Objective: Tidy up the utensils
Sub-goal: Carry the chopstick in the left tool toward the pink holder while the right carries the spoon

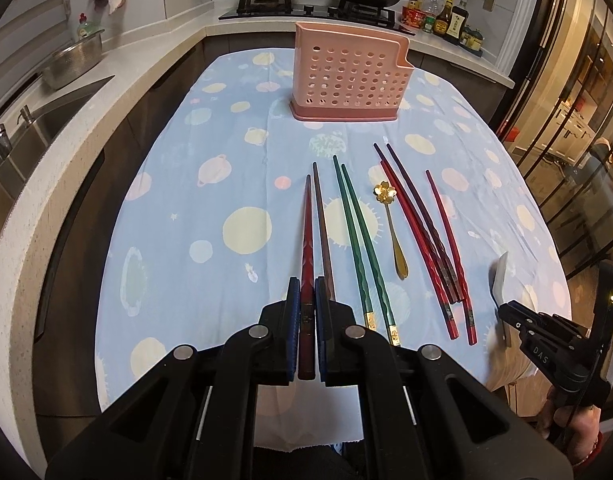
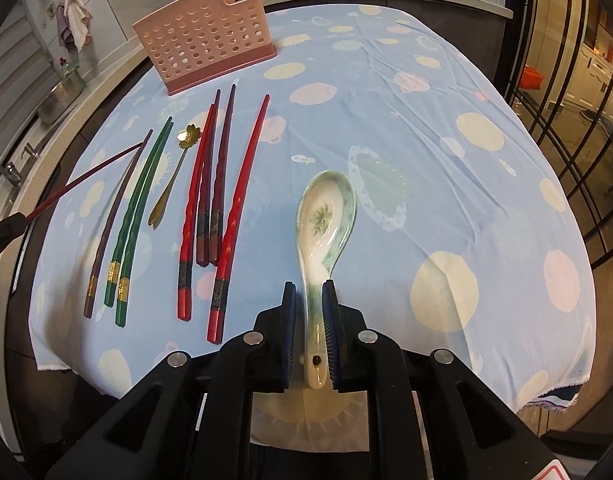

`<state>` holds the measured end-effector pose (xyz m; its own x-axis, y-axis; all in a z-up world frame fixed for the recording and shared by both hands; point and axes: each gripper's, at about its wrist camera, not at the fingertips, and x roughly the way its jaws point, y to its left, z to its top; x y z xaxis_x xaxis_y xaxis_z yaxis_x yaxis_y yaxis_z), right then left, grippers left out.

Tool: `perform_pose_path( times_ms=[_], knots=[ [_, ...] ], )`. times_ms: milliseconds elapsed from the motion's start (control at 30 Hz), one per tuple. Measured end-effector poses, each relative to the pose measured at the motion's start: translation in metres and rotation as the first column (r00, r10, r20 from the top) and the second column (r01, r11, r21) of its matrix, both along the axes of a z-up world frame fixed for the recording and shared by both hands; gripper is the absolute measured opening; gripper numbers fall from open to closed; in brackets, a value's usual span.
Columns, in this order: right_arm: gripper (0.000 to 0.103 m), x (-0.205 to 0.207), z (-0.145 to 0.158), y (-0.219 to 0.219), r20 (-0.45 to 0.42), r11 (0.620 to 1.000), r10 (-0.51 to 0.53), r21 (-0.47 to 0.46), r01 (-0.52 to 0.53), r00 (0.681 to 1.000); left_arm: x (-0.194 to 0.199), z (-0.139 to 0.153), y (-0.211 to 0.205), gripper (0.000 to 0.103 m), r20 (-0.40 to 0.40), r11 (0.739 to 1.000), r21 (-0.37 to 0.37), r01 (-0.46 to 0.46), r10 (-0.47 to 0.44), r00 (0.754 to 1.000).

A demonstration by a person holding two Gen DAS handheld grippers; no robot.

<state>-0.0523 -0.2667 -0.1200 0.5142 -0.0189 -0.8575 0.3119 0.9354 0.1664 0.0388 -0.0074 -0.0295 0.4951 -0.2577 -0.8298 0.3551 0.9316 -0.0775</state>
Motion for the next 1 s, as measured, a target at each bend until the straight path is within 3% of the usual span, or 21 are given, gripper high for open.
perform_pose_path(
  times_ms=[567,1000],
  knots=[
    [0.012,-0.009,-0.004,0.003,-0.013,1.0,0.008,-0.004,-0.008,1.0,-0.007,-0.008,0.0,0.007,-0.02,1.0,0.001,0.007,-0.007,1.0],
    [0.007,0.037,0.062,-0.004,0.165,0.999,0.033,-0.041,-0.027,0.986,0.023,0.043,0.001,0.007,0.101,0.998,-0.065,-0.012,0.019,0.995]
  ],
)
